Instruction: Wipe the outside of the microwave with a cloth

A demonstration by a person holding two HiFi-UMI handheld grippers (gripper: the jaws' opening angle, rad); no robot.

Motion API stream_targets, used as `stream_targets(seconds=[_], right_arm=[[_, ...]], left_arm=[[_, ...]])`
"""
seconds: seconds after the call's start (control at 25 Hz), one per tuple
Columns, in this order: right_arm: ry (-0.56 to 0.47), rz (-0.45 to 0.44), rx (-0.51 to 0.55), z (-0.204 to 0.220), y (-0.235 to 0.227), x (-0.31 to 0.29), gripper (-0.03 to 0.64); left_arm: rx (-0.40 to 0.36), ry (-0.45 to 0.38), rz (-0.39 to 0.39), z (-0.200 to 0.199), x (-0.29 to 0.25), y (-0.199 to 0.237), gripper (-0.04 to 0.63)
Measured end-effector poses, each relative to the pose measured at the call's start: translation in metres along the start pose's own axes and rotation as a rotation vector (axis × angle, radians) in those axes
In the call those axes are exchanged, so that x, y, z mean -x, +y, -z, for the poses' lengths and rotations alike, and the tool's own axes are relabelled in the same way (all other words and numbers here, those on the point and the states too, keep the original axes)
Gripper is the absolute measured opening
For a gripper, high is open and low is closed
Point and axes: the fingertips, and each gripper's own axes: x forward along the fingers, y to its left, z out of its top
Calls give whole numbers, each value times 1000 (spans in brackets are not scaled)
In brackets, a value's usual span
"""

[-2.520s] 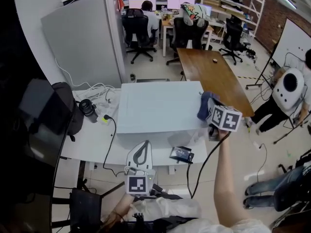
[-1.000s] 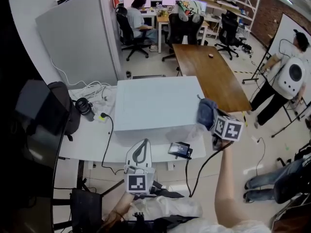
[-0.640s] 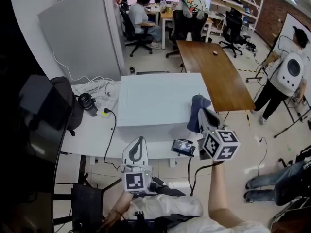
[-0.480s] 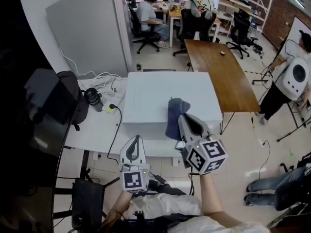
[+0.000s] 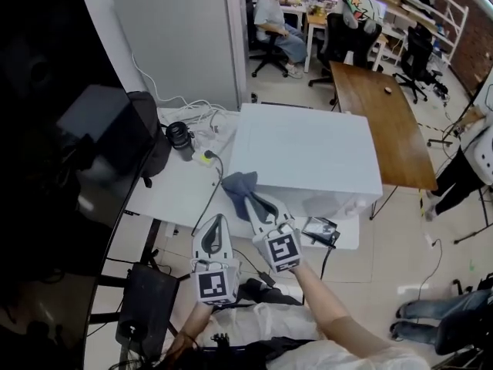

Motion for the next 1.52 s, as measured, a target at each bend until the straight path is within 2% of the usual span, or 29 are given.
stream_targets(seconds=[0.24,0.4,0.64,0.84,1.0,1.2,1.52], right_arm=[[-15,69,331,31,-20,8,57],[-5,102,437,37,-33,22,57],[28,226,430,46,-86,78,57],[118,383,429,62,-147,146,57],[178,468,430,74,-187,187,57],[209,494,456,80,-210,216,57],[143,503,417,71,-201,212,55]], left_arm=[[-8,-1,29,-2,-4,-13,2],[-9,-3,64,0,-9,-27,2],[-10,8,104,5,-17,-49,2],[-42,26,175,18,-18,-80,2],[-18,23,181,14,-19,-100,2],[-33,25,183,14,-11,-117,2],[-47,30,130,15,-4,-116,2]])
